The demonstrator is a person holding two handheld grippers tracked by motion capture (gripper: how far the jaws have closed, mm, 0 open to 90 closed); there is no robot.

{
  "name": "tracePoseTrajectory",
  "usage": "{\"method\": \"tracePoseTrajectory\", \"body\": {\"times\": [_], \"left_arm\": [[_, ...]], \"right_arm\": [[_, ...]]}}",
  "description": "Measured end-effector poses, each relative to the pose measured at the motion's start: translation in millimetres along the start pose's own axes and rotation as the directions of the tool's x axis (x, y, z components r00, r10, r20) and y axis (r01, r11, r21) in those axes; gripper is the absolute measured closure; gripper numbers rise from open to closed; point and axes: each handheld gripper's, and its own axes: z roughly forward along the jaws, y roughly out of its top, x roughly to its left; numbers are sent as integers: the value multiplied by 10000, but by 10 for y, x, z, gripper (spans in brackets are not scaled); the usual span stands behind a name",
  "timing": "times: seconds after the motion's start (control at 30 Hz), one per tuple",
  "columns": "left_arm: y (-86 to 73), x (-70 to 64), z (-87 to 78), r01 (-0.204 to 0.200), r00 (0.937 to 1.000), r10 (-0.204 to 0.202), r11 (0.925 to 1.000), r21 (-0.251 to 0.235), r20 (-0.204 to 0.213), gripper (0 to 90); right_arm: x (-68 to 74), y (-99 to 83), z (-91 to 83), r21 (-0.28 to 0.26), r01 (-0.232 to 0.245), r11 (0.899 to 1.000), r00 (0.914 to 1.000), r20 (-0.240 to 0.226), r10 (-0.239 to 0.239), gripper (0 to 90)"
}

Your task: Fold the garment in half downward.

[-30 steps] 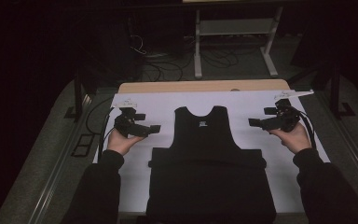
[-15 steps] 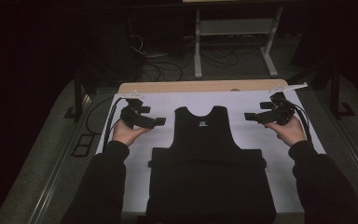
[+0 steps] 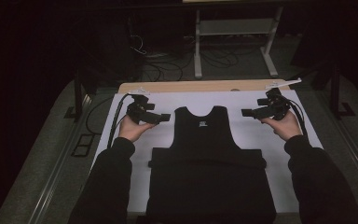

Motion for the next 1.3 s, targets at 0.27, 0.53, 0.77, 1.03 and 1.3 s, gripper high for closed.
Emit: {"method": "tracePoseTrajectory", "body": {"times": [0.27, 0.53, 0.77, 1.03, 1.3], "left_arm": [[33, 99, 100, 248, 9997, -248, 9997, 88, 28, 0], [71, 184, 205, 390, 9992, -391, 9992, 82, 70, 0], [43, 219, 289, 664, 9976, -662, 9977, -105, 195, 0], [8, 254, 420, 664, 9978, -664, 9978, -72, 74, 0], [42, 264, 493, 894, 9959, -899, 9952, 390, 117, 0]], "right_arm": [[-39, 63, 91, 25, -13, 10000, 10000, 20, 13, 0], [-79, 118, 185, 97, -58, 9999, 10000, 44, 58, 0], [-112, 150, 300, 167, -150, 9997, 9998, 96, 148, 0], [-54, 157, 491, 479, 88, 9988, 9999, -61, -85, 0], [-54, 134, 654, 714, 62, 9974, 10000, -45, -59, 27]]}}
